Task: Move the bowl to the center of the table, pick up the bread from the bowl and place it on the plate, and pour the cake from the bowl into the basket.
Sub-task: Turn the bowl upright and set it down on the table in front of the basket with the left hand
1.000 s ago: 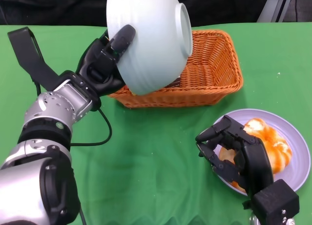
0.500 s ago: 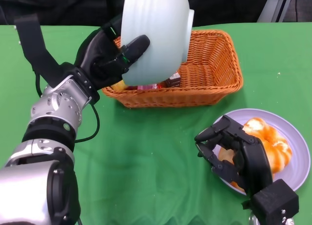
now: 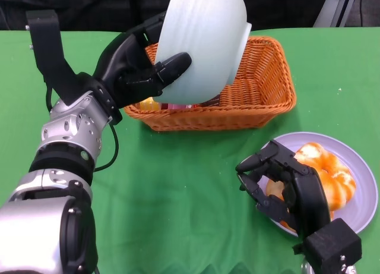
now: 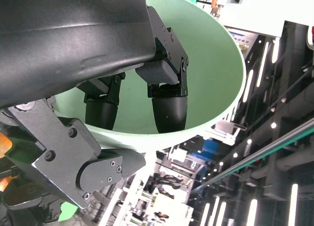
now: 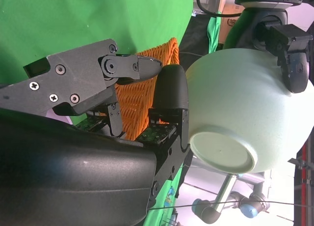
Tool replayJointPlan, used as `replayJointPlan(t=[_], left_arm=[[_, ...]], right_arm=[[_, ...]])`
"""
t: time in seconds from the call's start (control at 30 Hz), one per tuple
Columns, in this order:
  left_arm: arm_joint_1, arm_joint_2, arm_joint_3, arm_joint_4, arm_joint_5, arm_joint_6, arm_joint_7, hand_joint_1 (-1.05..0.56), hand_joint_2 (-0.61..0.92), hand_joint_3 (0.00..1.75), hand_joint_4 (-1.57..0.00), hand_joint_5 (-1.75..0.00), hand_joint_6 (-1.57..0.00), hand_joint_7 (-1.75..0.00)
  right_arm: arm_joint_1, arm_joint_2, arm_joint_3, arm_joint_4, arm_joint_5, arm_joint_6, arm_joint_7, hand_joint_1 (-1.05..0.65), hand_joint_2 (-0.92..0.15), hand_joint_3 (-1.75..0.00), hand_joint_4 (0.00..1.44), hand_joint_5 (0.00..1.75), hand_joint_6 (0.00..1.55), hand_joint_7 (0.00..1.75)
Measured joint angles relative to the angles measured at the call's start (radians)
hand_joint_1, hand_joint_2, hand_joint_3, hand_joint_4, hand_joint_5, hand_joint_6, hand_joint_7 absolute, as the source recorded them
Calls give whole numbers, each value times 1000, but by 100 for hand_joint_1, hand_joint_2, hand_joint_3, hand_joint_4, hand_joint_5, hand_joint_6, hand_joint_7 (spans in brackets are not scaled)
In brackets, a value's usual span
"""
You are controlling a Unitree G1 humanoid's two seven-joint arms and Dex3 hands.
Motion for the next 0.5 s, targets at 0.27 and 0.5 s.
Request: replayJointPlan(t=[0.27, 0.5], left_arm=[[42, 17, -58, -71, 64, -186, -26, -8, 48, 124, -80, -160, -85, -141], [157, 60, -106, -144, 163, -506, 16, -5, 59, 109, -72, -164, -82, -138]], right_arm=[[-1, 1, -1, 2, 7, -11, 4, -17, -80, -45, 71, 151, 61, 129], [-1, -1, -2, -7, 5, 6, 4, -15, -79, -46, 67, 153, 58, 131]])
